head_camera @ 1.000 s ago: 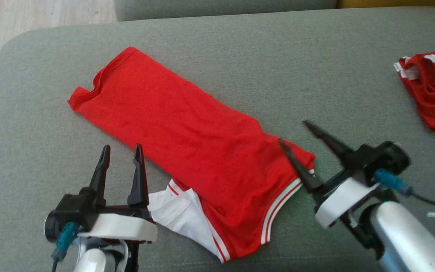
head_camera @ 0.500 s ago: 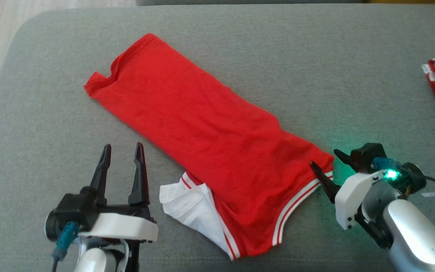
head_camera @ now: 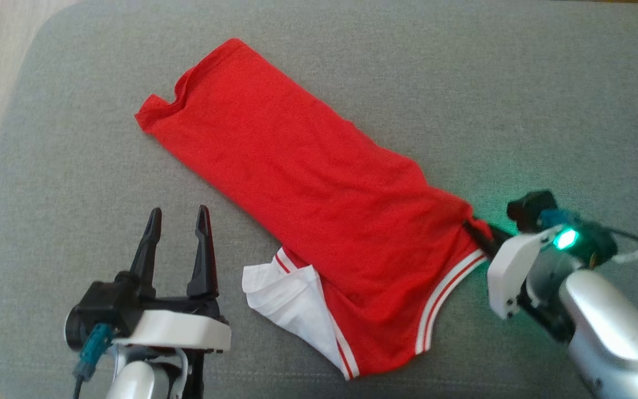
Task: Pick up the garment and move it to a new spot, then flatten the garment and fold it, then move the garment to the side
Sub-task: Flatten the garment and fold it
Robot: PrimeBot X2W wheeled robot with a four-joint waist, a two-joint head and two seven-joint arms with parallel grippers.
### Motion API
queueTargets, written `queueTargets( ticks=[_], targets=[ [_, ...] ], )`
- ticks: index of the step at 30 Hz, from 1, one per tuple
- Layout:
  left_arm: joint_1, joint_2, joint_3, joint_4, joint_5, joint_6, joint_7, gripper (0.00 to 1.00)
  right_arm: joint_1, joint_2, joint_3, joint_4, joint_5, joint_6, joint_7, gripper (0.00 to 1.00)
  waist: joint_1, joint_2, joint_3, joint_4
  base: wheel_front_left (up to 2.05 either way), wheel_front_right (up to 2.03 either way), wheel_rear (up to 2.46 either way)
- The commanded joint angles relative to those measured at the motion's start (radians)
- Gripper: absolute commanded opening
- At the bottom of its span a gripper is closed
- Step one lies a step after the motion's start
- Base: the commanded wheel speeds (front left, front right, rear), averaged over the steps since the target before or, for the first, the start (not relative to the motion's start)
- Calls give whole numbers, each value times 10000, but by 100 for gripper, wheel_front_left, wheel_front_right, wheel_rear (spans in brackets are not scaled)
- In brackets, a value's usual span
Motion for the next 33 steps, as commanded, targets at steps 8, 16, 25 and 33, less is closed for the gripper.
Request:
queueTargets(
  ticks=[8, 16, 25, 33],
  targets=[
    [-620, -22, 359, -531, 43, -28, -120, 100, -2145, -840, -623, 605, -546, -9, -392, 0, 0, 0, 426, 134, 0, 0, 0],
    [-942, -22, 122, -630, 41, -91, -120, 100, -4404, -1672, -1345, 2231, -1792, -9, -629, 0, 0, 0, 892, 664, 0, 0, 0],
    [-1199, -22, -174, -711, 5, -97, -120, 100, -6099, -2577, -1292, 3804, -2819, -9, -774, 0, 0, 0, 1286, 1546, 0, 0, 0],
    [-1200, -22, -333, -670, 30, -69, -120, 100, -6750, -2534, -1838, 5055, -3787, -9, -1950, 100, 0, 0, 1324, 1781, 0, 0, 0]
  ],
)
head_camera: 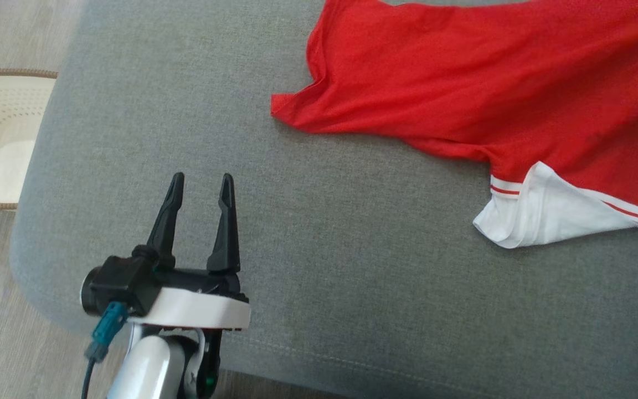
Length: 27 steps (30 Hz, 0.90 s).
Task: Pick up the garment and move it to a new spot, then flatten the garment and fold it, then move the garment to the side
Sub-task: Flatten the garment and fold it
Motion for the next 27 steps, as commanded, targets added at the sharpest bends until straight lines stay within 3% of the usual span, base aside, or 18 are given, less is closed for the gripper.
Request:
queueTargets(
  ticks=[1, 8, 16, 21, 27],
  targets=[
    [-356, 10, 306, -319, 24, 26, -61, 100, -282, -103, -158, 60, -284, -11, -391, 100, -1, 0, -30, -17, 0, 0, 0],
    [-289, 10, 385, -277, 61, 13, -61, 100, -412, 709, -641, 628, -671, -11, -1319, 100, -1, 0, -253, -400, 0, 0, 0],
    [-242, 10, 513, 181, 166, -201, -61, 100, 32, 2097, -698, 491, -91, -11, -2617, 100, -1, 0, -723, -1174, 0, 0, 0],
    [-309, 59, 675, 728, 301, -474, -61, 100, 748, 2749, -281, -160, 599, -11, -3096, 100, -1, 0, -1075, -1755, 0, 0, 0],
    [-537, 173, 806, 1637, 400, -691, -61, 100, 2083, 3117, 2, -1779, 1463, -11, -3333, 100, -1, 0, -1257, -2437, 0, 0, 0]
  ],
)
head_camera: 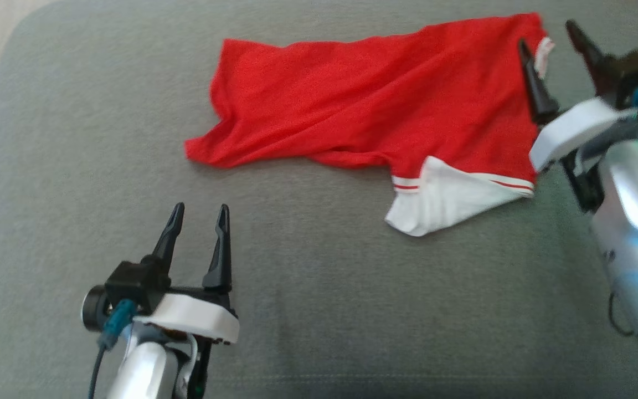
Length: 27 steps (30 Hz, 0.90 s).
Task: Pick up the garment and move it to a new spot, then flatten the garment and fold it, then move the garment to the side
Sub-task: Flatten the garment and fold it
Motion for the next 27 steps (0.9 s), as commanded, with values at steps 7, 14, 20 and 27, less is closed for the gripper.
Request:
queueTargets(
  ticks=[7, 14, 20, 27],
  targets=[
    [-1488, 414, 771, 1096, 68, -29, 1, 100, 1781, 446, -118, -2772, 259, -11, -177, 100, 0, -1, 222, -998, 0, 0, 0],
    [-2592, 983, 1204, 2381, 38, 121, 410, 100, 3193, 1006, -472, -4917, -104, -11, 15, 100, 0, -1, 555, -1589, 0, 0, 0],
    [-3333, 1574, 1350, 3181, 158, 149, 721, 100, 3964, 1324, -540, -6209, -295, -11, 317, 100, 0, -1, 857, -1858, 0, 0, 0],
    [-3878, 1969, 1397, 3858, 144, 78, 1153, 100, 4356, 1496, -540, -7056, -334, -11, 521, 100, 0, -1, 1132, -2004, 0, 0, 0]
  ],
)
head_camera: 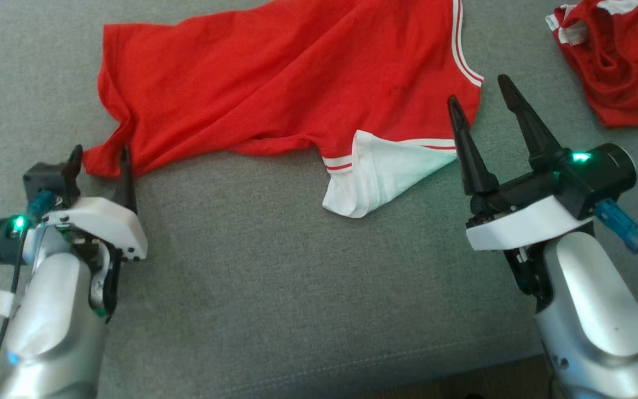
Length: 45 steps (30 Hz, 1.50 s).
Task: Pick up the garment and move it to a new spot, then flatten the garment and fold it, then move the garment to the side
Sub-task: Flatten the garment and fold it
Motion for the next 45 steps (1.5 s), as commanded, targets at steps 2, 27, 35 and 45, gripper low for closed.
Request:
queueTargets(
  ticks=[2, 27, 35, 45],
  targets=[
    [-381, 398, 368, -134, 11, -97, 97, 100, 95, 94, 148, -506, -48, -9, 49, 100, 0, 0, 63, -39, 0, 0, 0],
    [1808, -49, -306, -4686, -726, -448, 418, 0, 1159, 624, -590, -1925, -182, -9, 50, 100, 0, 0, -308, 353, 0, 0, 0],
    [3847, -556, -808, -8029, -1455, -98, 1709, 0, 1408, 711, -856, -2043, -205, -9, 51, 100, 0, 0, -372, 537, 0, 0, 0],
    [2375, -236, 671, -5945, -2290, 143, 1721, 0, 1029, 794, -602, -1976, -103, -9, -21, 100, 0, 0, 219, 187, 0, 0, 0]
  ],
)
